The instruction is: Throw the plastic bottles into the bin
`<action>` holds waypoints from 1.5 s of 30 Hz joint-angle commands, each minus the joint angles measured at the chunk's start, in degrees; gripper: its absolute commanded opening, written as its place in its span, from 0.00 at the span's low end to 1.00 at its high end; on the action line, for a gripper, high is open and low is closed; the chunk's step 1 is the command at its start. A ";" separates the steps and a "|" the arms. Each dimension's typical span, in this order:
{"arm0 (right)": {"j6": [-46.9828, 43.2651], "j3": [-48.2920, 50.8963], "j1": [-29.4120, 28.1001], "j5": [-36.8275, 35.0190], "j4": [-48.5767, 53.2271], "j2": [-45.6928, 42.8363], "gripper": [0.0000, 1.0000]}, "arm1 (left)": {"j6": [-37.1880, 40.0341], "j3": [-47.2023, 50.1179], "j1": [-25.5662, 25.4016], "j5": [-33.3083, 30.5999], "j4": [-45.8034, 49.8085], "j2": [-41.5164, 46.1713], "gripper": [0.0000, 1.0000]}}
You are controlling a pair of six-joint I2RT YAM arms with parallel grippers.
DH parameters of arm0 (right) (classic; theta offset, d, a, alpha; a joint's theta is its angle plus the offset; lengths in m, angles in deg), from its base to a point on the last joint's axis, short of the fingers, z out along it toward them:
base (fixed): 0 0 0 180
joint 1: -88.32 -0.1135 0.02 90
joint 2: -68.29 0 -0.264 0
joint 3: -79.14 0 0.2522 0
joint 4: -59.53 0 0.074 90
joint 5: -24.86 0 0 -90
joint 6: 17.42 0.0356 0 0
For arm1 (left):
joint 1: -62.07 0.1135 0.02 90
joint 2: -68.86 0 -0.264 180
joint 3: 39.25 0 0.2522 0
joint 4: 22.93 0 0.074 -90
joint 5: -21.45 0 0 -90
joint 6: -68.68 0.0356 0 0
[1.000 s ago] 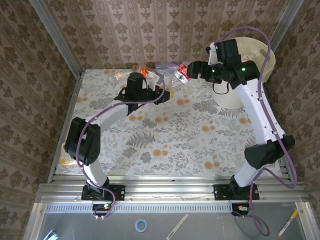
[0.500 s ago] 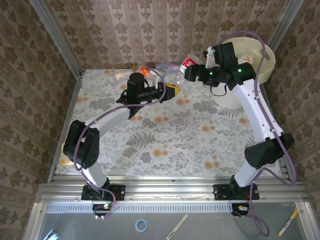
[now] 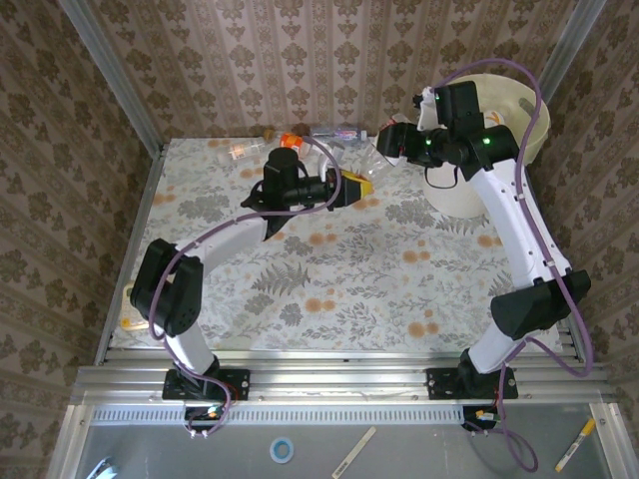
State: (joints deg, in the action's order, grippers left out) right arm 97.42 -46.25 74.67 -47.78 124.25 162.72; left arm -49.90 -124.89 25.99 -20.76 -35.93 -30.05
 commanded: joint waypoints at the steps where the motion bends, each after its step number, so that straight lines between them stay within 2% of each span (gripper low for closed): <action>1: 1.01 -0.51 0.29 0.42 -0.85 -1.63 0.55 | -1.14 -2.52 -0.48 2.87 -3.76 -0.97 0.18; 4: 1.09 -0.84 0.39 -0.35 -0.27 -2.12 0.38 | -0.89 -2.59 -0.49 3.02 -3.47 -1.28 0.21; 5: 1.05 -1.10 0.38 -0.47 -0.01 -2.10 0.31 | -0.45 -2.48 -0.49 2.92 -3.00 -1.28 0.27; 7: 0.84 -1.88 0.43 -0.82 0.58 -2.29 0.21 | 0.47 -2.39 -0.33 2.19 -1.78 -1.18 0.53; 8: 0.81 -2.45 0.41 -1.29 0.83 -2.36 0.18 | 1.31 -2.47 -0.17 1.47 -0.49 -1.03 0.65; 10: 0.31 -3.71 0.35 -2.79 1.40 -2.95 0.16 | 2.87 -2.48 0.25 -0.13 1.83 -0.48 0.83; 15: -2.65 -8.71 0.14 -9.37 2.65 -4.75 0.10 | 6.18 -1.73 4.99 -2.95 6.95 2.10 0.99; 18: -6.35 -11.88 -0.38 -14.89 1.61 -6.19 0.09 | 7.15 -0.55 8.49 -3.46 7.87 4.01 1.00; 21: -11.24 -12.31 -1.16 -20.94 -2.93 -8.84 0.08 | 11.15 -0.47 9.53 -4.95 12.12 5.78 1.00; 27: -24.48 -1.41 -3.71 -32.29 -25.89 -18.92 0.06 | 13.21 1.88 9.53 -7.36 13.34 8.06 1.00; 30: -30.71 4.61 -3.93 -34.54 -37.21 -22.38 0.05 | 12.94 2.73 9.53 -8.00 13.00 8.55 1.00; 34: -35.39 7.21 -3.90 -36.16 -43.82 -23.24 0.05 | 13.31 2.84 9.54 -8.63 13.26 8.66 1.00; 41: -35.03 4.87 -0.65 -38.00 -40.69 -18.84 0.04 | 13.28 2.27 9.53 -9.36 13.70 8.52 1.00; 43: -32.28 0.74 2.14 -39.01 -34.84 -15.24 0.06 | 13.29 2.35 9.54 -9.68 13.88 8.64 1.00; 45: -25.96 -8.21 6.36 -38.55 -22.84 -7.06 0.18 | 13.13 2.53 9.53 -10.13 14.14 8.59 1.00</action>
State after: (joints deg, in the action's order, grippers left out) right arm 65.55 -47.94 77.45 -83.60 90.35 149.37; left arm -37.97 -122.33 35.48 -30.07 -21.86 -22.44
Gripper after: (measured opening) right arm 0.210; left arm 0.997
